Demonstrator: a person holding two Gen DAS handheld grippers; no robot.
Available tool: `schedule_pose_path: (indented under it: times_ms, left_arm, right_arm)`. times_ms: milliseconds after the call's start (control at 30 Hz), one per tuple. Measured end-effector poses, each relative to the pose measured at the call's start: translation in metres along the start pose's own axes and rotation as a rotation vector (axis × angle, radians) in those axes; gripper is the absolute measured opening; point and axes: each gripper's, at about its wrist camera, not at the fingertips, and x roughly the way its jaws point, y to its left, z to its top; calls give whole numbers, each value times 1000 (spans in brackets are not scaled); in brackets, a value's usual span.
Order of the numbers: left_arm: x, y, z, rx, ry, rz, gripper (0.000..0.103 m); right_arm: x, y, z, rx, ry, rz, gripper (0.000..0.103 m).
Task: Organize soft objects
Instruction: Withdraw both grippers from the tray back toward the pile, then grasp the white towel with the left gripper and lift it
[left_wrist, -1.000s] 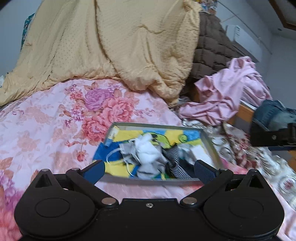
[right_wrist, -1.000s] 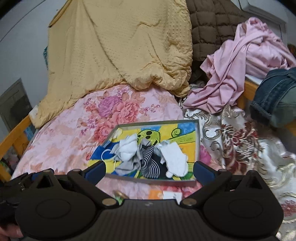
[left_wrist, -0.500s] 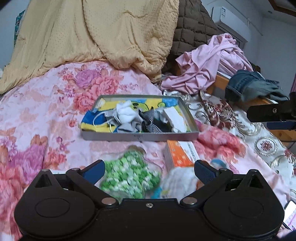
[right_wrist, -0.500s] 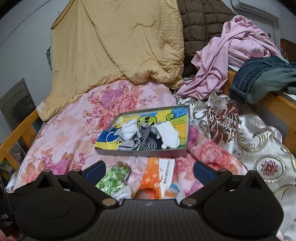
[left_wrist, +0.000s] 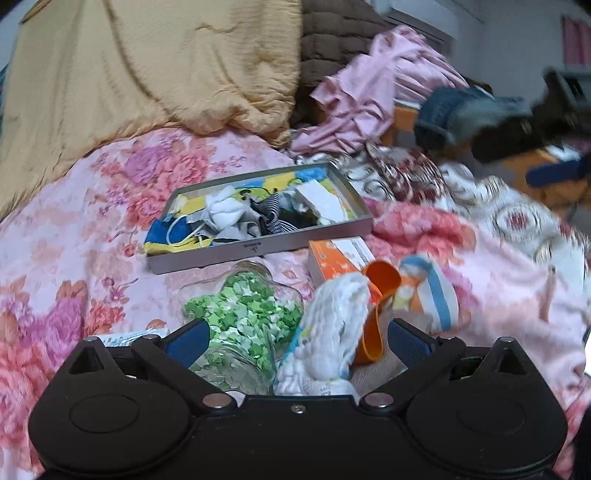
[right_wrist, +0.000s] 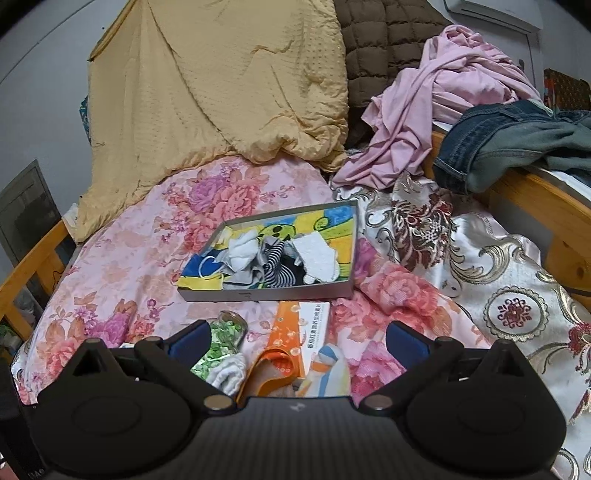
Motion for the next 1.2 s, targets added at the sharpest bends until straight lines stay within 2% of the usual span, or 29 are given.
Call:
schedule_pose_path:
  times_ms: [200,400,600,700,967,1100,1200]
  left_arm:
    - [18,-5,-5,25,27,-11,102]
    - [45,-1,-6,48,91,72,97]
    - [40,16,-6,13,77,114,97]
    - [41,18,-5,12,83,100,97]
    - [45,-17,-3,157,69,-1,96]
    - [51,-28,-7,234,89,13,93]
    - [59,-22,-6,199,105,23,92]
  right_arm:
    - [3,-2,0,2,12,-16,103]
    - [6,0,1,-10,19,-15,103]
    - [7,-1,2,-10,20,-14,103]
    - [8,0,1,-10,22,-11,103]
    - [6,-4,4,-8,18,-15,103]
    - [6,-10,5,2,22,-20,103]
    - [6,-11,6,-3,23,-20,103]
